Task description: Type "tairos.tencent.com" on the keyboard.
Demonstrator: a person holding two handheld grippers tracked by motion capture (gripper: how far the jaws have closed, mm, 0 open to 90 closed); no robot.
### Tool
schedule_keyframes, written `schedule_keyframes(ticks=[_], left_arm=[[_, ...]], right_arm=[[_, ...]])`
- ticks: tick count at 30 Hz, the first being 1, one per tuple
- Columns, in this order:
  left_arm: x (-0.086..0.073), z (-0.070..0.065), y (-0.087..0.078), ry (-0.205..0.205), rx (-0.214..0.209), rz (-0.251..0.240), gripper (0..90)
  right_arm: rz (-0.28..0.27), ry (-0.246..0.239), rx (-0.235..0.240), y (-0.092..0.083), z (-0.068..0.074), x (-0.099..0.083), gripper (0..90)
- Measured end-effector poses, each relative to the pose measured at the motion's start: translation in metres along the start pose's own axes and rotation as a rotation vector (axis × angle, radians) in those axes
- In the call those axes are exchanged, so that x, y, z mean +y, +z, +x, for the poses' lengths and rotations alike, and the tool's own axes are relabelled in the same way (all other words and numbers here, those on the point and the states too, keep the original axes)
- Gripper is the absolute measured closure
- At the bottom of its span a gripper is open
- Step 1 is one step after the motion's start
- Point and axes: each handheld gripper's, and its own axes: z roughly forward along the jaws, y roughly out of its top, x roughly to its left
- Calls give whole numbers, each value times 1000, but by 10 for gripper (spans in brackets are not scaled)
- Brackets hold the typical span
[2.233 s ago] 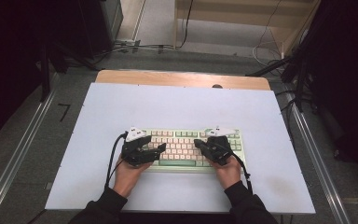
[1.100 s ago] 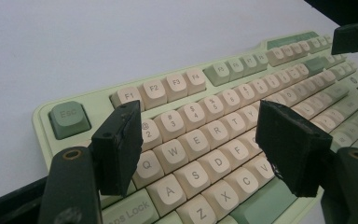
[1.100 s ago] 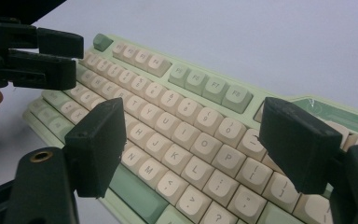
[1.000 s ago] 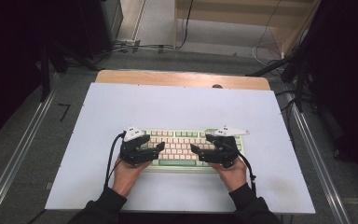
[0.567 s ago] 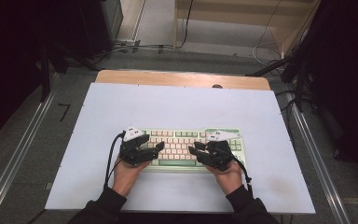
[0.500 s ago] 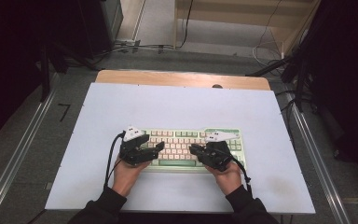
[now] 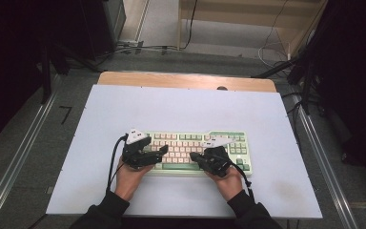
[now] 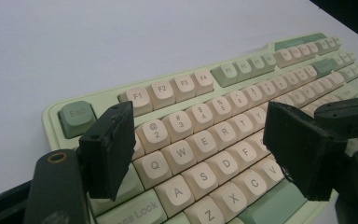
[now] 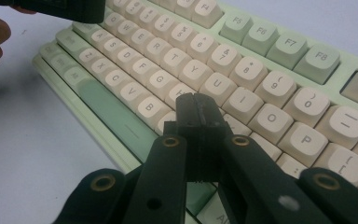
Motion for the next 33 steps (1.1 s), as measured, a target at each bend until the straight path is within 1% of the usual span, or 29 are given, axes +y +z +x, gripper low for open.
schedule_keyframes(ticks=[9,18,21,22,24,25,27,29,30,32,33], left_arm=[[0,0,0,1,4,1,255],[0,0,-1,-2,4,-2,255],[0,0,-1,-2,4,-2,256],[0,0,-1,-1,4,-2,256],[0,0,-1,-3,4,-4,256],[0,0,-1,-2,4,-5,256],[1,1,-2,-1,5,-6,256],[0,1,-2,-2,6,-5,256],[0,1,-1,-2,7,-4,256],[0,1,-1,-2,9,-4,256],[0,1,-2,-2,10,-4,256]], right_arm=[[15,-4,-9,3,1,-2,873],[14,-5,-9,3,1,-4,872],[20,-18,-12,5,1,-6,873],[10,-21,-11,5,1,-7,873],[13,-18,-7,5,0,-7,872],[14,-19,-10,4,0,-6,853],[-6,-19,-3,0,0,-5,764],[-24,-15,-3,-4,-1,-3,575],[-34,-11,-2,-6,-2,-2,497],[-53,15,7,-10,-8,-1,381],[-56,30,6,-12,-11,-1,348]])
